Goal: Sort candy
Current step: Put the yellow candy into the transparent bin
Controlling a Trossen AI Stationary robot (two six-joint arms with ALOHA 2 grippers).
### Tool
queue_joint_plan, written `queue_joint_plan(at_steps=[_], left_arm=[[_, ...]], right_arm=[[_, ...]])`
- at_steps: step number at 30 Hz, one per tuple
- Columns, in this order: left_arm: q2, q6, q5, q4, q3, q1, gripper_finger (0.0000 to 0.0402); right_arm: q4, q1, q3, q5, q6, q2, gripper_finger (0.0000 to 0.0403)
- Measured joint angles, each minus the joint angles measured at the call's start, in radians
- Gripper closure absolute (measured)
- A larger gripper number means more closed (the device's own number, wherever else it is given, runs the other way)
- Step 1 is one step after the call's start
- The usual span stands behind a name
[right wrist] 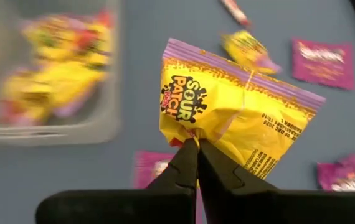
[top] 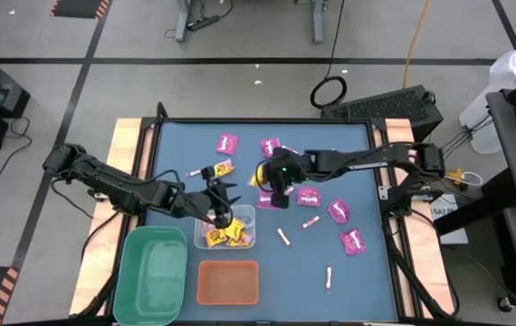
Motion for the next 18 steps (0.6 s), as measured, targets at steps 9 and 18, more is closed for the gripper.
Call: queue_joint_plan(at_steps=[9,18], left_arm=[[0.049,0.191,0.097,0.227,0.0,-0.033,0.0228],[0.108,0.268,0.297,0.239,0.001,-0.054,0.0228]], right_arm=[[-0.091,0.102,0.0,-0.251,-0.031,-0.093,0.0403],[-0.075,0.186,0.0,-0.299,-0.057,-0.088,0.0403]])
